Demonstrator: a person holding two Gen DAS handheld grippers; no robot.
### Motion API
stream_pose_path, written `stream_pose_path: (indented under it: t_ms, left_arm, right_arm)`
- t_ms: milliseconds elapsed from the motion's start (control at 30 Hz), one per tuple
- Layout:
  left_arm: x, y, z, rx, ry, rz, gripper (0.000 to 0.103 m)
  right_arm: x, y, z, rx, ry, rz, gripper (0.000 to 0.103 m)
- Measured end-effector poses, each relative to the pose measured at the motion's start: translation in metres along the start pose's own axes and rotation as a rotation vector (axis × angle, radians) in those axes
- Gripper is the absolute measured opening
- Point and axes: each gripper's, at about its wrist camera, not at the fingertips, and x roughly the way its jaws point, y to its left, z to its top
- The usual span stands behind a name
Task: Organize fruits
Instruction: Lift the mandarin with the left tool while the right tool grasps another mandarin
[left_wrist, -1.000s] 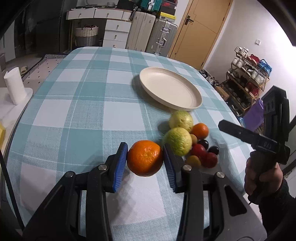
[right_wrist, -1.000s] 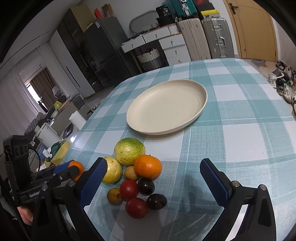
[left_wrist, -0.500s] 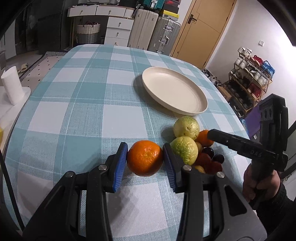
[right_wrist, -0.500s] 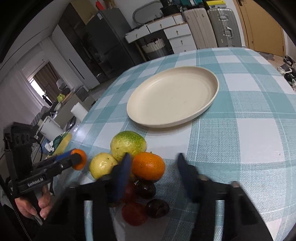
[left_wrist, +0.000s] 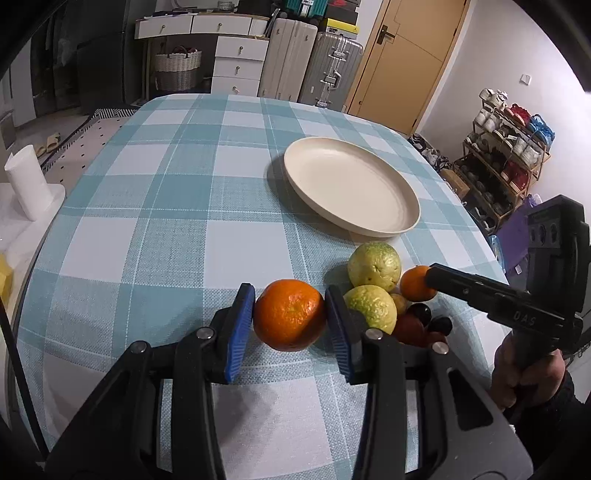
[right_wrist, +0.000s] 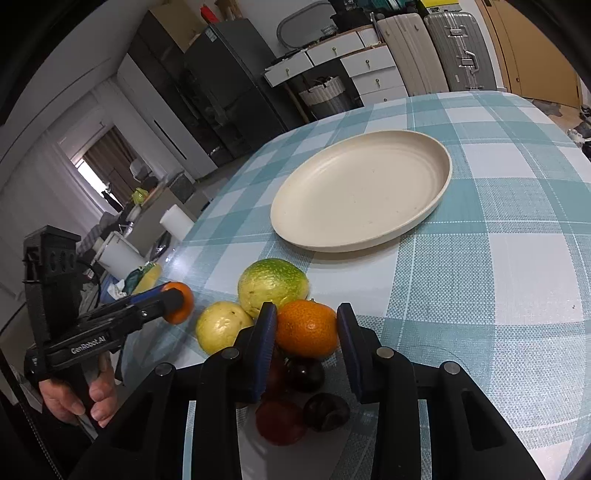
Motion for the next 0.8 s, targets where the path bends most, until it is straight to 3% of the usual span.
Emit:
stream_pose_path:
  t_ms: [100, 200, 467, 600, 800]
  left_arm:
    - [-0.001, -0.002, 0.003, 0.024, -0.02, 0.031, 0.037]
    - [0.001, 0.002, 0.007, 0.01, -0.019, 0.033, 0.037]
    - [0.008, 0.0, 0.017, 0.021, -0.017, 0.024, 0.037]
    - [0.013, 0.003, 0.016, 0.004, -0.002, 0.023, 0.037]
    - [0.015, 0.011, 0.015, -0.011, 0.004, 0.03, 0.037]
  right_arm:
    - [-0.007, -0.003, 0.003, 0.016, -0.022, 0.014, 0.034]
    - [-0.017, -0.007, 0.007, 0.034, -0.047, 0.034, 0.02]
    - [-0.009, -0.011, 0.01, 0.007, -0.016, 0.012, 0.02]
    - [-0.011, -0.019, 0.017, 0.032, -0.039, -0.005, 0.025]
    - [0.005, -0.016, 0.022, 0.011, -0.005, -0.021, 0.05]
